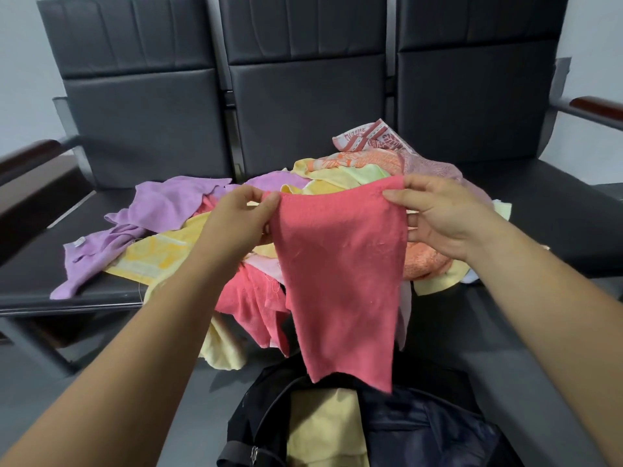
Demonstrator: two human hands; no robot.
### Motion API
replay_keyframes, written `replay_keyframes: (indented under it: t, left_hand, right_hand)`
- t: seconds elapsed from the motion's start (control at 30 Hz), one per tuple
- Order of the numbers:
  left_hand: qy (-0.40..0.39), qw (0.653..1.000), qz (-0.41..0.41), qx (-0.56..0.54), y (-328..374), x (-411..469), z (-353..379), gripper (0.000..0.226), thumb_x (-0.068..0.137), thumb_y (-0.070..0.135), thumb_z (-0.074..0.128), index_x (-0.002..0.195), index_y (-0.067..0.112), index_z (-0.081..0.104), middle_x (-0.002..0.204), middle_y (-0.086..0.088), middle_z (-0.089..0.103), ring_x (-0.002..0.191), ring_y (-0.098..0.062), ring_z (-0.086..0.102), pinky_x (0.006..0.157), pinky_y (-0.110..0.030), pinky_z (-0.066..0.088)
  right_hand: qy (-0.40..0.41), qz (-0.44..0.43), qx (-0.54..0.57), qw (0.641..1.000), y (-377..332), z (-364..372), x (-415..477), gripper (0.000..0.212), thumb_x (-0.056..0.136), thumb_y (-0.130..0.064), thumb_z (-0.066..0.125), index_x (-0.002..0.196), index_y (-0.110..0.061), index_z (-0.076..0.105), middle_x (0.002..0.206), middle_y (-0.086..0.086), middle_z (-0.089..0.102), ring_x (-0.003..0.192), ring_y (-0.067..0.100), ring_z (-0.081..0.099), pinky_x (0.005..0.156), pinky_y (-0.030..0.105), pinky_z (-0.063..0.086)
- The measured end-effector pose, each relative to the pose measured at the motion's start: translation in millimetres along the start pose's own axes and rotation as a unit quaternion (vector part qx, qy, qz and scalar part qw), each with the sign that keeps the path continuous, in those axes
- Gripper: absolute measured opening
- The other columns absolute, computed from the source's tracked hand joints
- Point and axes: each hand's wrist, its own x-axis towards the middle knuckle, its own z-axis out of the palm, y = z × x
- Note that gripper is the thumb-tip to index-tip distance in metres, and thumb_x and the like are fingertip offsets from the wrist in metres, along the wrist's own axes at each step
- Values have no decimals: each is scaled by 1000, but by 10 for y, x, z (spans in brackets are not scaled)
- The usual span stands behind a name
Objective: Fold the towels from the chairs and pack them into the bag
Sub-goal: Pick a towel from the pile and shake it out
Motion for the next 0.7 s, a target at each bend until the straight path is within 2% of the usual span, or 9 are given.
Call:
replay_keyframes:
  t: [0.07, 0.13, 0.23, 0.33, 0.43, 0.5, 0.53, 0.6, 0.7]
  left_hand:
    - [-4, 992, -61, -114, 19, 10, 11, 22, 98, 29, 66, 87, 11, 65, 69, -4, 50, 66, -17, 48, 70, -32, 52]
    - [-20, 966, -103, -234, 45, 28, 17, 26, 94, 29, 71, 102, 5, 68, 71, -5, 57, 68, -16, 52, 70, -30, 48]
    - [-108, 963, -65, -240, 125, -42, 7, 12, 96, 12, 63, 103, 6, 72, 93, -7, 75, 87, -18, 69, 85, -28, 55]
    - [-92, 987, 3, -132, 86, -40, -66, 20, 90, 0, 68, 103, 14, 74, 102, -10, 76, 98, -22, 70, 96, -37, 53]
    - [-9, 993, 70, 96, 2, -15, -79, 7, 93, 18, 71, 94, 14, 66, 79, -2, 70, 66, -16, 57, 70, -37, 50]
    - [17, 985, 72, 156, -26, -1, -55, 24, 95, 33, 68, 95, 10, 61, 80, -7, 70, 69, -23, 61, 75, -44, 55]
    - [22, 984, 67, 163, -33, 6, -51, 31, 95, 38, 67, 95, 7, 60, 82, -10, 72, 74, -28, 67, 81, -48, 58]
    - [24, 986, 47, 159, -23, 19, -63, 41, 94, 42, 69, 93, 1, 59, 77, -12, 70, 72, -31, 68, 83, -49, 59]
    - [-22, 999, -19, -21, 10, 17, -65, 32, 93, 36, 71, 82, 7, 64, 72, -8, 54, 66, -19, 51, 68, -32, 57]
  right_hand:
    - [-2, 31, 73, 997, -24, 26, -13, 21, 94, -14, 67, 115, -11, 70, 96, 2, 73, 78, 14, 70, 67, 31, 60]
    - [-24, 56, 188, 980, -72, 52, -45, 26, 93, -14, 67, 118, -8, 68, 97, 2, 72, 83, 12, 69, 74, 26, 61]
    - [-65, 48, 280, 957, -140, 54, -81, 38, 87, -8, 67, 123, 1, 65, 122, 10, 72, 114, 17, 69, 95, 28, 57]
    - [-63, 36, 214, 974, -140, 58, -72, 32, 86, 1, 64, 117, 4, 67, 117, 13, 73, 103, 16, 73, 88, 26, 60]
    - [-29, 18, 60, 998, -67, 24, -30, 20, 91, -6, 67, 111, -8, 70, 99, 5, 74, 92, 19, 71, 81, 39, 60]
    - [-13, 14, -27, 999, -31, 19, -18, 9, 95, -15, 67, 103, -18, 69, 96, 2, 72, 91, 22, 70, 84, 46, 57]
    - [-3, 7, -52, 999, -24, 25, -15, 5, 97, -17, 66, 101, -21, 68, 96, 2, 72, 90, 23, 69, 85, 48, 57]
    - [11, -3, -67, 998, -19, 37, -10, 4, 98, -18, 65, 101, -21, 67, 96, 2, 71, 85, 22, 70, 83, 46, 58]
    - [16, 26, 12, 999, -12, 27, 6, 15, 98, -17, 64, 112, -13, 68, 95, 2, 71, 78, 16, 71, 68, 36, 60]
